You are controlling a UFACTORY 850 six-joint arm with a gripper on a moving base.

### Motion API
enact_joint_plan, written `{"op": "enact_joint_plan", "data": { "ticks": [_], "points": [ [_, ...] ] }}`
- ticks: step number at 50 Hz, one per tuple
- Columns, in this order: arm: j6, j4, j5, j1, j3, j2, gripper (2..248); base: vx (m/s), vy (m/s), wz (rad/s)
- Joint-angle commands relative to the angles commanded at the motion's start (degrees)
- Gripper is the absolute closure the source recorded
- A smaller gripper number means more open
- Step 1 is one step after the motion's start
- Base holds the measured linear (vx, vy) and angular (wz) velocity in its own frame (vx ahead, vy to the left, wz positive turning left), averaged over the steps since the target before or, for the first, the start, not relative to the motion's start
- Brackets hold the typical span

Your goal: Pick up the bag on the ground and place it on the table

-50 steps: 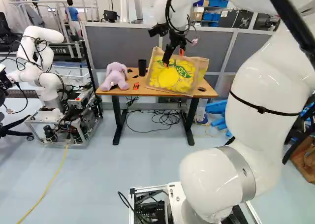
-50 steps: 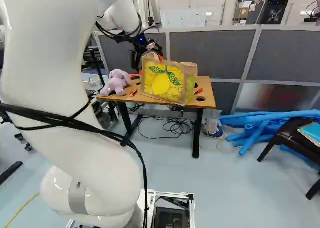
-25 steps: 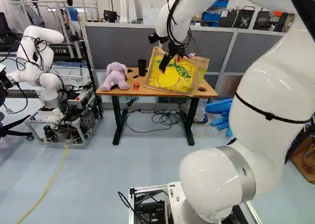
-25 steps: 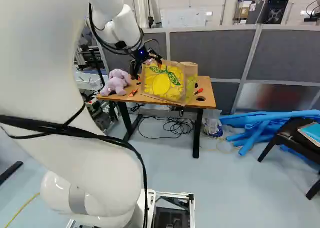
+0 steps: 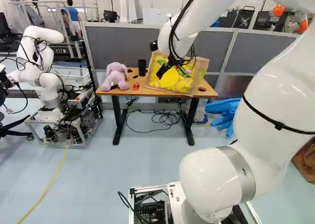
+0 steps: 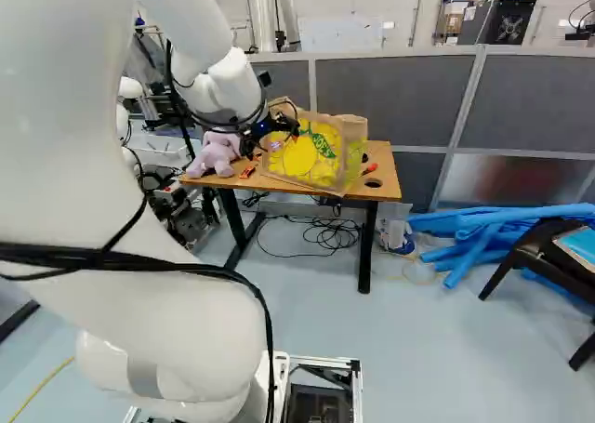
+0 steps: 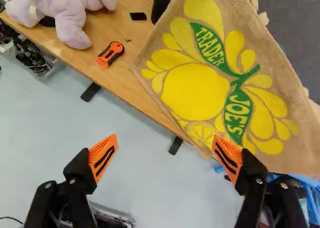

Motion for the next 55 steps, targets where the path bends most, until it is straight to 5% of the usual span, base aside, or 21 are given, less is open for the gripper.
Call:
{"op": "enact_joint_plan", "data": {
  "ticks": [27,55],
  "points": [
    [5.8,3.4,20.8,-0.8,15.1,4.8,3,0.000,0.000,0.000],
    [10.6,6.2,37.7,-1.5,27.4,8.7,3,0.000,0.000,0.000]
  ]
}}
